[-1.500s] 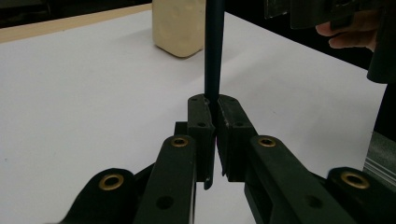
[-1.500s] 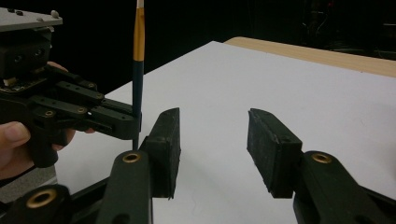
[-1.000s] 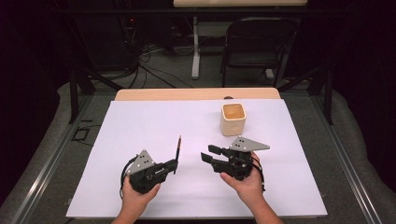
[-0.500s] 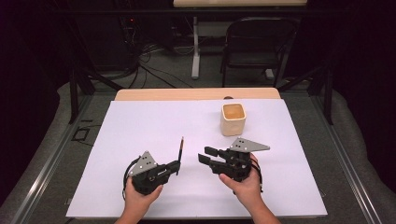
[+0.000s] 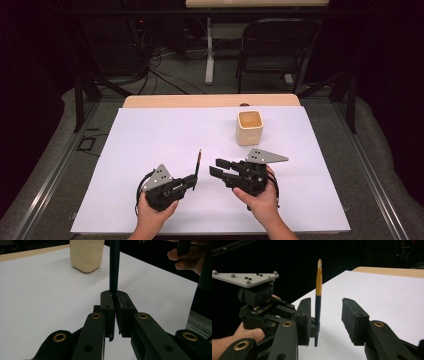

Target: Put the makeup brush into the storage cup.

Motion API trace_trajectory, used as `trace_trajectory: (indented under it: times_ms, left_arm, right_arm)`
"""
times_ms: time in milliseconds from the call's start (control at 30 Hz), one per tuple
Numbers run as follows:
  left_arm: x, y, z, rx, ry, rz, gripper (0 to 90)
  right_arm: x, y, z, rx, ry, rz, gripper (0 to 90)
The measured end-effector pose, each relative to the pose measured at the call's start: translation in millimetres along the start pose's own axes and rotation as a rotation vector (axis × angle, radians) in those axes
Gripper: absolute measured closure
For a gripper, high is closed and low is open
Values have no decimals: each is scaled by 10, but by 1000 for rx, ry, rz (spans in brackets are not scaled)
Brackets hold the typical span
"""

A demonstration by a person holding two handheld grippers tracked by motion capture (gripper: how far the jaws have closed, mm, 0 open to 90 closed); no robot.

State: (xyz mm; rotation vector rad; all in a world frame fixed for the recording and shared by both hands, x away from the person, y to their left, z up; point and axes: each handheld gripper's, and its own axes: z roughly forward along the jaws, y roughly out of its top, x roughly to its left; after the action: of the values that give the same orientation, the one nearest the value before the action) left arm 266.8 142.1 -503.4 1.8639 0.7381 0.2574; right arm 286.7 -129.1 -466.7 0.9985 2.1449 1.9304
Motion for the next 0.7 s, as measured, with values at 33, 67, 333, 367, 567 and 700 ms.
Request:
trace_trajectory:
  times_ms: [33, 67, 333, 367, 567, 700]
  left_arm:
    - [-6, -3, 12, 1, -2, 4, 843]
    - [-15, -5, 22, 7, -1, 6, 843]
    - [-56, -9, 53, 12, -5, 19, 843]
    - [-60, -10, 54, 10, -6, 17, 843]
    - [-72, -10, 54, 9, -10, 21, 843]
    - [-86, -12, 61, 8, -10, 24, 843]
  right_arm:
    - [4, -1, 2, 1, 3, 4, 586]
    - [7, -2, 4, 2, 2, 5, 584]
    - [27, -12, 23, 10, 19, 12, 577]
    - [30, -14, 25, 10, 20, 11, 575]
    - [58, -23, 44, 11, 35, 17, 562]
    - [69, -24, 51, 15, 42, 19, 562]
